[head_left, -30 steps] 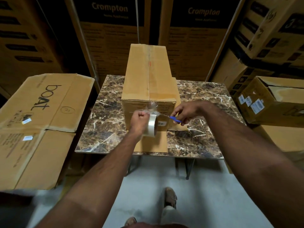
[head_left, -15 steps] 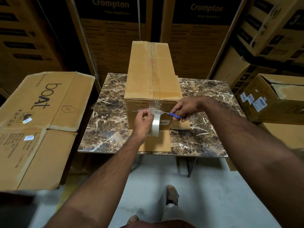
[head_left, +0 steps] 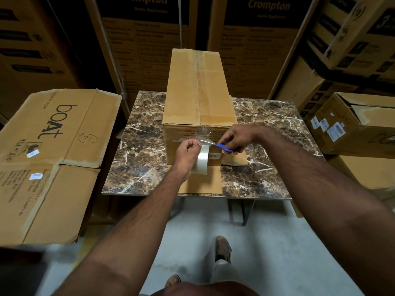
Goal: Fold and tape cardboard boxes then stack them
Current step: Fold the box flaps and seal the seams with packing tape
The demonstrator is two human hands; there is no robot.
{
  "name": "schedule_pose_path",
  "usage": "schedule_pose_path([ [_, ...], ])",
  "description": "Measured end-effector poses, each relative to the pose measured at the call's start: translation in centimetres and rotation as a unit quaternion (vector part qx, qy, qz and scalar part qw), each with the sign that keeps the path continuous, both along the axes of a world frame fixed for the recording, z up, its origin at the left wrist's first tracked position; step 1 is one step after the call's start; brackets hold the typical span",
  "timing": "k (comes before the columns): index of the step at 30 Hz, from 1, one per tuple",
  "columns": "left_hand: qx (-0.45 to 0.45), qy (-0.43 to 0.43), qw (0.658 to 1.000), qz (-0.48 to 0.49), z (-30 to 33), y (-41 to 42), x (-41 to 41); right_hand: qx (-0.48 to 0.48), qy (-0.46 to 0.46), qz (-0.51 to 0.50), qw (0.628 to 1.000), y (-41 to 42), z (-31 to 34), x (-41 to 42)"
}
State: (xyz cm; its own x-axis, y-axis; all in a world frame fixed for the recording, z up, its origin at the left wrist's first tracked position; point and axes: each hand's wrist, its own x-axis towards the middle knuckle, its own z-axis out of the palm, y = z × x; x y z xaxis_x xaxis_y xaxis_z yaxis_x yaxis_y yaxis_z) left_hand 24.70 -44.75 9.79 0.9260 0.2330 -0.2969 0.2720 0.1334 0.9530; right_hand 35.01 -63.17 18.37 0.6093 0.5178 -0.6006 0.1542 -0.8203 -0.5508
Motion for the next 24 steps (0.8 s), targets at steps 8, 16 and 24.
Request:
schedule_pose_path([
  [8, -0.003, 0.014, 1.0, 0.001, 0.0, 0.4, 0.3, -0.007, -0.047, 0.021, 0.999, 0.5, 0.3, -0.4],
  [16, 0.025, 0.018, 1.0, -0.001, 0.2, 0.2, 0.5, -0.001, -0.09, 0.023, 0.996, 0.1, -0.2, -1.1],
  [24, 0.092, -0.011, 0.996, -0.013, 0.1, 0.4, 0.6, 0.028, -0.078, 0.001, 0.997, -0.2, -1.2, -1.9],
])
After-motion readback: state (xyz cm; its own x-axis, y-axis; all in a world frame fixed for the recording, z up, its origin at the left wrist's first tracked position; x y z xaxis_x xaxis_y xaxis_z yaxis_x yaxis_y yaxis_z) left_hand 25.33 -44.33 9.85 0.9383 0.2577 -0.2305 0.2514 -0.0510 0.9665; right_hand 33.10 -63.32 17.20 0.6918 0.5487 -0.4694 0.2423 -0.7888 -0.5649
